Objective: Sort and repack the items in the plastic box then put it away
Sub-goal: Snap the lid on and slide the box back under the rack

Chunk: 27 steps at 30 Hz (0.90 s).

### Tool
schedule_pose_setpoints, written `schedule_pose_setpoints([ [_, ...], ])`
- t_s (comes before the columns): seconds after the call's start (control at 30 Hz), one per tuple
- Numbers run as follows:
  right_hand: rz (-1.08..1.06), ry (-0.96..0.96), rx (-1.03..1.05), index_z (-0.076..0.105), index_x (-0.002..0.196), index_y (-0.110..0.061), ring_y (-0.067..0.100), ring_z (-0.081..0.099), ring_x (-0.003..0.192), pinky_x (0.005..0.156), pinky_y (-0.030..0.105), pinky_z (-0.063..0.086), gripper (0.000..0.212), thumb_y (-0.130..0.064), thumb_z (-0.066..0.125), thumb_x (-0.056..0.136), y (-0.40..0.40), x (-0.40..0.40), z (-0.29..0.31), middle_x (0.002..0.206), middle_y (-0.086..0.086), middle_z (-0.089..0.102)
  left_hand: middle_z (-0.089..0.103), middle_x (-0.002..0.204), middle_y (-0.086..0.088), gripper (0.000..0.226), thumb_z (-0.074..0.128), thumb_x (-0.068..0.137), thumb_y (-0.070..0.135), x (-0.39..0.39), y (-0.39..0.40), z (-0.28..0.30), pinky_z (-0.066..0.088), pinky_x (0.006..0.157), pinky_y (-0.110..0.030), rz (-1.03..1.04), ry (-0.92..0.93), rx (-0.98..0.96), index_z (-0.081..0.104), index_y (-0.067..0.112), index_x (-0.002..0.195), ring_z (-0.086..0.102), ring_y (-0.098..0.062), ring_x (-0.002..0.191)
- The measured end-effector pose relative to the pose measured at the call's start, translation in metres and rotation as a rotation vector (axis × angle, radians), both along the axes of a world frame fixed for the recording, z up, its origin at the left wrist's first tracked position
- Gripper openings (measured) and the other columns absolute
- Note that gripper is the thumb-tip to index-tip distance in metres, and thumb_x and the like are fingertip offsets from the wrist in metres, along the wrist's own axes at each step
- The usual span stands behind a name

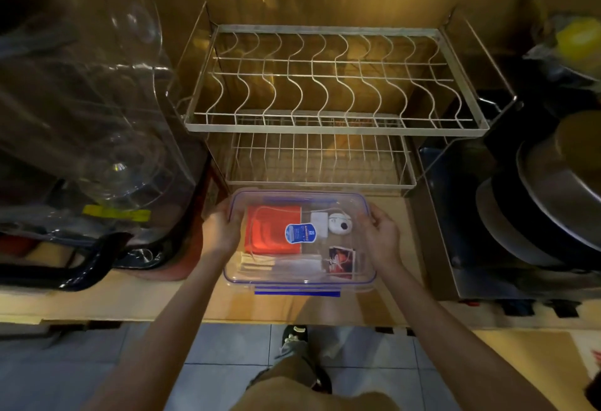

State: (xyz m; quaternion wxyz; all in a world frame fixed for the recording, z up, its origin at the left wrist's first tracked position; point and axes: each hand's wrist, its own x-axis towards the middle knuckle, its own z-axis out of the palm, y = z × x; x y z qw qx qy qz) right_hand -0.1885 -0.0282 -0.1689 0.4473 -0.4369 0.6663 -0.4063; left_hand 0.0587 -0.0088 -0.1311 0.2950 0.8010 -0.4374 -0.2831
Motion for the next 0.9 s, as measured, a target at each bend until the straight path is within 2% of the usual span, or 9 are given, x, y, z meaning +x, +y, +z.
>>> schedule_pose_setpoints([
  [0.13,-0.004,0.035,0.023,0.063,0.108,-0.013,0.013,0.067,0.080,0.061,0.017,0.054,0.021,-0.023,0.052,0.094,-0.005,0.001,-0.005,0.093,0.002,0.069,0.063,0.119,-0.020,0.034,0.048,0.093,0.023,0.001,-0.011,-0.012,0.044,0.090,-0.037,-0.037,0.006,0.000,0.056,0.005,0.121,0.058,-0.035,0.110],
  [0.23,0.026,0.049,0.029,0.059,0.112,-0.016,0.002,0.062,0.078,0.059,0.010,0.051,0.020,-0.023,0.051,0.095,-0.005,0.001,-0.007,0.094,-0.002,0.065,0.066,0.109,-0.021,0.031,0.045,0.094,0.027,0.002,-0.012,-0.024,0.045,0.082,-0.037,-0.063,-0.032,-0.009,0.059,0.007,0.115,0.061,-0.037,0.102],
  [0.3,0.041,0.070,0.033,0.054,0.120,-0.017,0.005,0.063,0.084,0.066,0.013,0.054,0.026,-0.021,0.050,0.095,-0.005,0.003,-0.007,0.099,-0.002,0.065,0.068,0.104,-0.022,0.034,0.043,0.095,0.032,0.004,-0.011,-0.029,0.044,0.078,-0.036,-0.052,-0.039,0.003,0.061,0.007,0.110,0.062,-0.037,0.099],
  [0.4,0.073,0.094,0.016,0.046,0.130,-0.022,0.013,0.064,0.097,0.083,0.033,0.056,0.034,-0.021,0.047,0.096,-0.004,0.006,-0.010,0.111,-0.002,0.064,0.068,0.102,-0.020,0.038,0.043,0.094,0.038,0.006,-0.010,-0.032,0.042,0.076,-0.034,-0.030,-0.009,0.033,0.063,0.009,0.106,0.062,-0.035,0.098],
  [0.53,0.128,0.134,0.013,0.048,0.128,-0.032,0.016,0.066,0.099,0.084,0.046,0.057,0.031,-0.029,0.042,0.097,-0.003,0.004,-0.013,0.114,0.001,0.066,0.067,0.108,-0.019,0.040,0.043,0.093,0.042,0.004,-0.010,-0.032,0.044,0.082,-0.035,-0.017,0.006,0.036,0.063,0.011,0.109,0.061,-0.034,0.104],
  [0.73,0.175,0.228,0.037,0.041,0.131,-0.030,0.018,0.062,0.106,0.086,0.048,0.055,0.035,-0.037,0.037,0.097,0.003,0.001,-0.017,0.122,0.003,0.059,0.057,0.124,-0.024,0.045,0.041,0.095,0.037,-0.002,-0.003,-0.036,0.042,0.095,-0.038,0.005,-0.017,0.073,0.053,0.006,0.125,0.052,-0.037,0.116],
  [0.8,0.184,0.284,0.040,0.044,0.128,-0.026,0.017,0.060,0.107,0.090,0.045,0.054,0.031,-0.028,0.038,0.098,0.005,0.003,-0.011,0.122,0.003,0.057,0.050,0.131,-0.025,0.046,0.040,0.095,0.033,-0.005,0.000,-0.039,0.041,0.097,-0.040,-0.005,-0.064,0.110,0.046,0.005,0.132,0.048,-0.039,0.120],
  [0.83,0.181,0.339,0.041,0.045,0.127,-0.022,0.017,0.057,0.110,0.094,0.042,0.052,0.030,-0.021,0.040,0.097,0.004,0.004,-0.009,0.123,0.005,0.056,0.047,0.134,-0.026,0.047,0.039,0.096,0.032,-0.007,0.001,-0.039,0.040,0.098,-0.042,-0.005,-0.073,0.125,0.042,0.005,0.134,0.046,-0.040,0.123],
  [0.9,0.212,0.606,0.011,0.043,0.132,-0.013,0.021,0.045,0.124,0.107,0.037,0.040,0.039,-0.012,0.044,0.094,-0.002,0.005,-0.003,0.132,0.009,0.050,0.044,0.137,-0.026,0.048,0.039,0.095,0.032,-0.010,0.003,-0.039,0.040,0.099,-0.043,-0.009,-0.080,0.134,0.039,0.005,0.136,0.045,-0.041,0.124],
])
